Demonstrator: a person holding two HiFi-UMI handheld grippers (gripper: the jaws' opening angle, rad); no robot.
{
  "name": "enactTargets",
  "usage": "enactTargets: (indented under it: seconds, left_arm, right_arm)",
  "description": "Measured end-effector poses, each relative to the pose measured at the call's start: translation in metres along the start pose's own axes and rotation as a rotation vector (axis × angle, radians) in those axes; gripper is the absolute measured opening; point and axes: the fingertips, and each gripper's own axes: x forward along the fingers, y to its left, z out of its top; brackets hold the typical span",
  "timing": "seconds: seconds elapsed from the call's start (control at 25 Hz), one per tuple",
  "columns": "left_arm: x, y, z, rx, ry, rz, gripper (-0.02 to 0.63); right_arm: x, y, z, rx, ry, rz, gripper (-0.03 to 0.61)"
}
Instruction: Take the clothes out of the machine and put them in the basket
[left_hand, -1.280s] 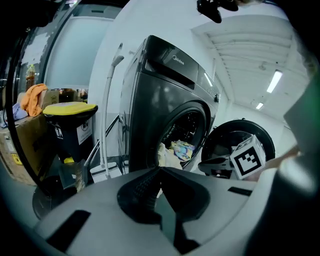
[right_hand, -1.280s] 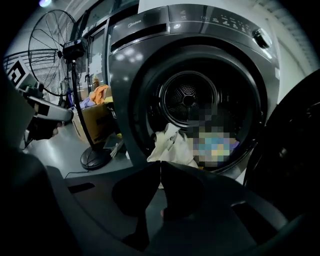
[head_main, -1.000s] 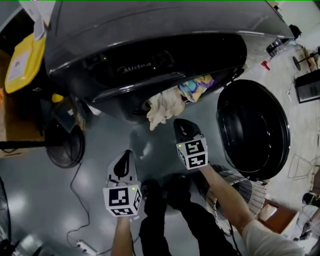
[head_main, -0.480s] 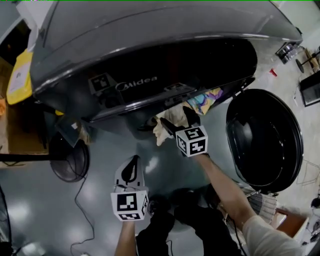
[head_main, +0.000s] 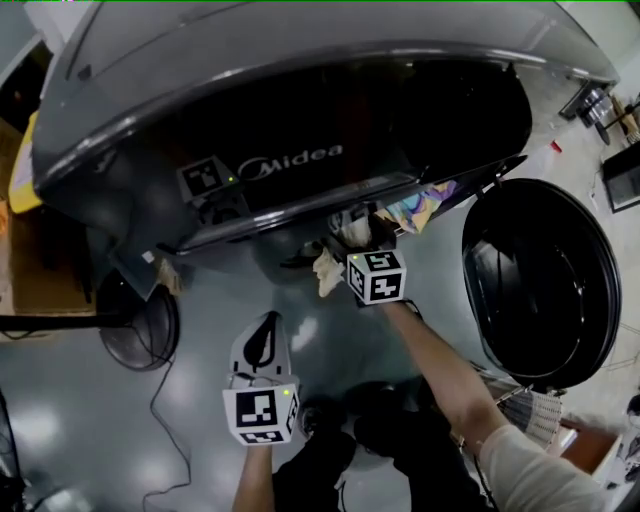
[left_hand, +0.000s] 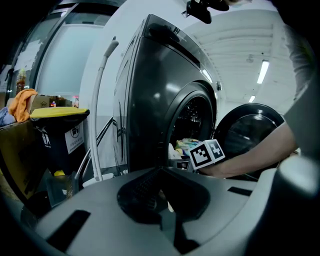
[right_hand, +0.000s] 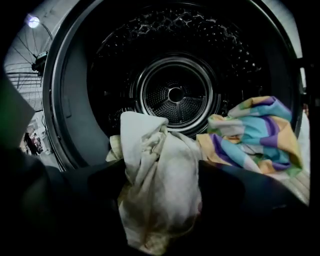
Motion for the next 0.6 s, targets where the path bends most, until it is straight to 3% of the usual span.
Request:
enactTargets:
  seconds: [0.08,0.24,0.32,0.44,0.6]
  left_arm:
    - [0.001,0.001,-0.001,0.004,-0.007,0.001,0.018]
    - [0.003,0.000,-0.006,0.000,0.008,-0.006,0.018]
    - [0.001,-0.005,-0.002,-0.002,0.012,-0.017,0.018]
    - [-0.006,-0.009,0.007,-0.011,0.016,-0.020,0.018]
    - [-0.021,-0.008,0.021,-0.014,0.023,-0.011,0.018]
  right_arm:
    - [-0.001,0.001,-0.002,-0.003,0.019,-0.004,0.445]
    - [-0.003,0.013,-0.005,-0.047,0.091,0.031,0.243]
    - [-0.004,0.017,-0.006,-0.069,0.118,0.043,0.183]
    - [-0.009,0.020,-0.005,-0.089,0.167,0.063,0.129]
    - [-0.026,0.031,0.009,-0.088,0.171,0.078,0.118]
